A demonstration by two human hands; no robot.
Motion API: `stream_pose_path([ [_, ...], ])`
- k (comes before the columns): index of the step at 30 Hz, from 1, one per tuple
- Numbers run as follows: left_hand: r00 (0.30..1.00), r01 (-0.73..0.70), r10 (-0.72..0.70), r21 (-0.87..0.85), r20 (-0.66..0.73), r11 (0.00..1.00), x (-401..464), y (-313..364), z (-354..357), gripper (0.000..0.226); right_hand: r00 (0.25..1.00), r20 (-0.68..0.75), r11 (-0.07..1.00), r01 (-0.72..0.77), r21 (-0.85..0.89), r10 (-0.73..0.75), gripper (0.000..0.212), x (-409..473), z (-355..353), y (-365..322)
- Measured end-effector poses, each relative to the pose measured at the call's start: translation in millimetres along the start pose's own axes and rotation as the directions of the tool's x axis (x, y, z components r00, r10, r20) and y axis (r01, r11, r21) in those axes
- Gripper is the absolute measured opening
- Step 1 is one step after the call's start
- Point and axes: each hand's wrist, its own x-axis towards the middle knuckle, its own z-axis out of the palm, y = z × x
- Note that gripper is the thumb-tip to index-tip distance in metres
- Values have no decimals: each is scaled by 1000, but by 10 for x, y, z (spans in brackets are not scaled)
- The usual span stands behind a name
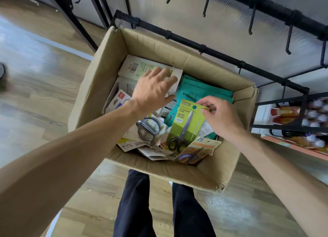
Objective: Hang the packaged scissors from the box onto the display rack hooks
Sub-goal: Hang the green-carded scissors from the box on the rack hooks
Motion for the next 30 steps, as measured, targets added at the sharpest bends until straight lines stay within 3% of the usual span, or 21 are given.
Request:
stream_pose_path([
  [4,998,59,-59,8,-10,998,-19,192,-4,7,993,-22,992,-115,43,116,22,-74,6,-37],
  [7,987,150,-154,79,49,986,-111,220,-202,24,980,-22,979,-196,54,197,13,-258,-58,-148],
  [10,986,160,-160,11,37,987,30,176,-413,12,980,-43,977,-188,105,193,17,-434,-123,-348],
  [12,973,180,-184,39,142,983,145,194,-411,39,986,-24,979,-163,123,167,28,-510,-86,-391],
  [14,964,170,-185,92,190,981,201,235,-349,51,985,9,974,-173,143,173,35,-520,-7,-358],
  [18,970,172,-188,111,153,979,203,223,-157,49,973,24,962,-231,148,230,25,-440,160,-201],
  [23,969,230,-230,9,91,973,135,195,-159,40,955,-14,943,-292,159,297,10,-401,302,-24],
  [26,979,202,-202,3,29,979,135,156,-194,32,959,15,940,-281,192,284,7,-369,326,10],
  [30,990,106,-102,36,-99,994,110,61,-215,5,982,40,982,-184,32,183,7,-392,288,-37],
])
